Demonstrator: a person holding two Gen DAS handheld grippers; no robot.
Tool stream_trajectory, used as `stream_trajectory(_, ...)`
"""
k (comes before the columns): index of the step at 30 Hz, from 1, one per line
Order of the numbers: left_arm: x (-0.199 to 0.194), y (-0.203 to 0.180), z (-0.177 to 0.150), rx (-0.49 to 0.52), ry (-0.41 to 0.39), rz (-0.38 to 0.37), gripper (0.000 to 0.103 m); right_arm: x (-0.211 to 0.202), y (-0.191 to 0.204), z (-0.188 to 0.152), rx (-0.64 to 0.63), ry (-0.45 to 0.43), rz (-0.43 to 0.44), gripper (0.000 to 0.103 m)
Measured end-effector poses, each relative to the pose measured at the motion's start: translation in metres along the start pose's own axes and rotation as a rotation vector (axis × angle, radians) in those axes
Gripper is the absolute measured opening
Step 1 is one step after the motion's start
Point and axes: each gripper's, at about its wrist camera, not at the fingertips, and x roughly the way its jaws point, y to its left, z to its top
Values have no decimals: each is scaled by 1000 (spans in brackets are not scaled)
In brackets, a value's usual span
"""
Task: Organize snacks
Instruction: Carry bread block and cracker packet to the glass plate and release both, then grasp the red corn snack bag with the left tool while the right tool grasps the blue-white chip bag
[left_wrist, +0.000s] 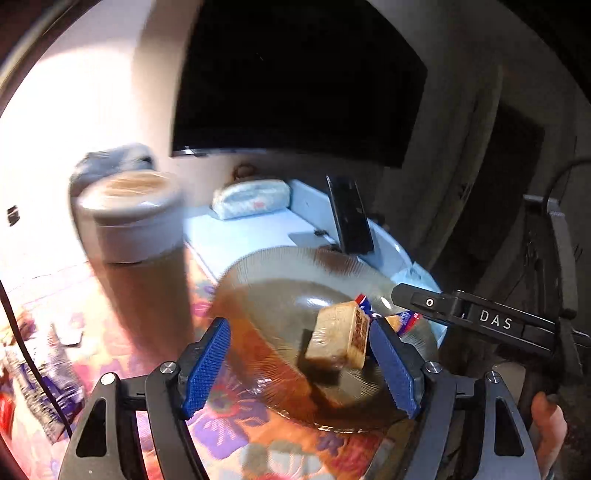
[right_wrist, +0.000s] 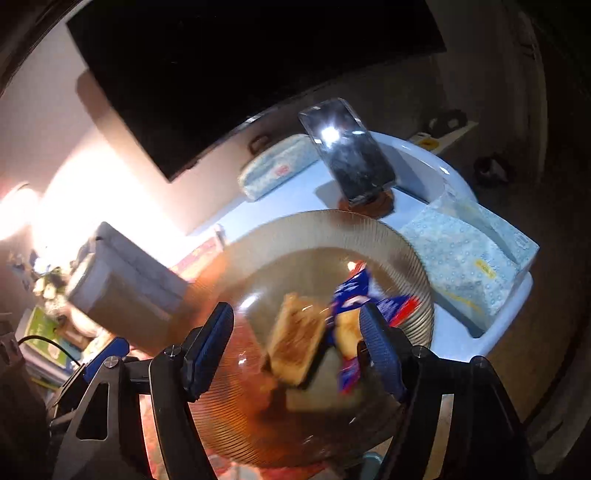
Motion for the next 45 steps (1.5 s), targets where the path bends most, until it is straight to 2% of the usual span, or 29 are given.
stream_trajectory(5,-60,37,-15,-36,-80,99,75,-13,60,-17,-145,-10,95,71)
stream_trajectory(7,-86,61,-25,-68,-106,163,75,-13,93,-28,-208,1,151,71)
stream_trajectory(11,-139,115,-52,-138,-144,323,75,-4,156,-56,-349,36,269,72)
stream_trajectory(15,-188,184,-87,-228,-155,537,75,23,214,-92,-476,81,328,72)
stream_trajectory(16,-195,198,-94,-246,-156,569,75,33,228,-103,-501,97,351,73)
stream_trajectory(18,-213,235,-115,-298,-154,639,75,54,245,-121,-539,112,352,73)
stream_trajectory(21,-219,277,-137,-349,-138,722,75,84,259,-142,-586,108,305,73)
stream_trajectory(24,-208,303,-151,-396,-125,730,75,113,260,-153,-600,115,278,73)
stream_trajectory(30,-182,349,-176,-514,-90,694,75,150,252,-153,-543,193,239,73)
stream_trajectory(37,-180,353,-175,-542,-93,640,76,163,247,-151,-496,254,228,74)
stream_trajectory(41,-181,354,-173,-551,-92,643,78,167,248,-151,-480,269,221,75)
stream_trajectory(42,-183,356,-170,-570,-105,632,79,168,248,-150,-474,283,222,75)
stream_trajectory(44,-189,361,-163,-608,-133,605,90,170,248,-145,-454,308,227,75)
stream_trajectory(45,-194,366,-157,-636,-164,591,98,170,250,-140,-436,315,243,75)
